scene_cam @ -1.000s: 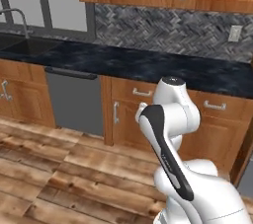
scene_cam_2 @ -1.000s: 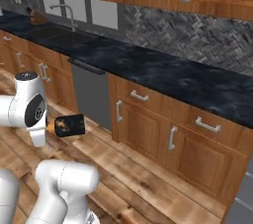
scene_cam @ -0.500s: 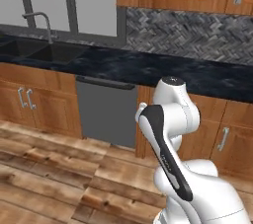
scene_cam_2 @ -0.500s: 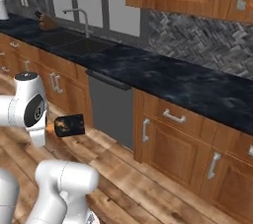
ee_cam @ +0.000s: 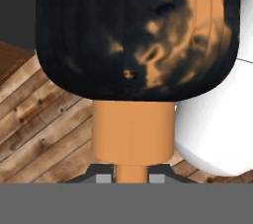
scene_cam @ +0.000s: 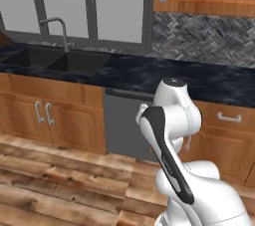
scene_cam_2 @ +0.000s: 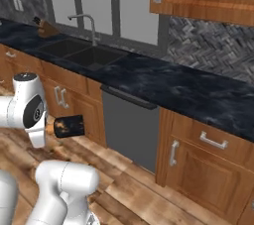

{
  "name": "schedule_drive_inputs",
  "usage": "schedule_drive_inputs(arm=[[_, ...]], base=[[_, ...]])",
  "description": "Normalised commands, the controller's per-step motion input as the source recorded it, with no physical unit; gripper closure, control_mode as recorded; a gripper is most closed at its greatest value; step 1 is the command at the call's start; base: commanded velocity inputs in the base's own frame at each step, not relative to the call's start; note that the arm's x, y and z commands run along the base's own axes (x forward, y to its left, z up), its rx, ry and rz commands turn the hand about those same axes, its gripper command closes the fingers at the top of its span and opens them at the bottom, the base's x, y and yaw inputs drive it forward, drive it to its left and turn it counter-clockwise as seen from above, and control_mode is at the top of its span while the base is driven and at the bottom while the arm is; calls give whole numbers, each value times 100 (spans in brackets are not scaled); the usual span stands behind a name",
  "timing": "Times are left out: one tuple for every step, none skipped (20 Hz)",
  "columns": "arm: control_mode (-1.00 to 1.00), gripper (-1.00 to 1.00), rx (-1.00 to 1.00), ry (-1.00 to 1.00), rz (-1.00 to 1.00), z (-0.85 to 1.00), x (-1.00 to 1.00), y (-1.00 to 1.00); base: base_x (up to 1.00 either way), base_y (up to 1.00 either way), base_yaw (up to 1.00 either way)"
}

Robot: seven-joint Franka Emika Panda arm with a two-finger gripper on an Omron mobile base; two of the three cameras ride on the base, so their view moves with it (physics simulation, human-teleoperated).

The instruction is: Restock the sink supplies by placing the sponge and soap dispenser on the counter and next to the sink. Make sure the soap dispenser is upright.

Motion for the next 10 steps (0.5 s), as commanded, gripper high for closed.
schedule_drive_inputs(arm=[[100, 100, 0, 0, 0, 0, 0, 0], [100, 100, 0, 0, 0, 0, 0, 0], [100, 100, 0, 0, 0, 0, 0, 0], [100, 100, 0, 0, 0, 0, 0, 0], [100, 100, 0, 0, 0, 0, 0, 0], [100, 100, 0, 0, 0, 0, 0, 0], [100, 100, 0, 0, 0, 0, 0, 0], [100, 100, 0, 0, 0, 0, 0, 0], [100, 100, 0, 0, 0, 0, 0, 0], [100, 100, 0, 0, 0, 0, 0, 0]], base=[[100, 100, -24], [100, 100, -25], [100, 100, -28], [100, 100, -32], [100, 100, -35], [100, 100, -36], [100, 100, -37], [100, 100, -37], [100, 100, -37], [100, 100, -38]])
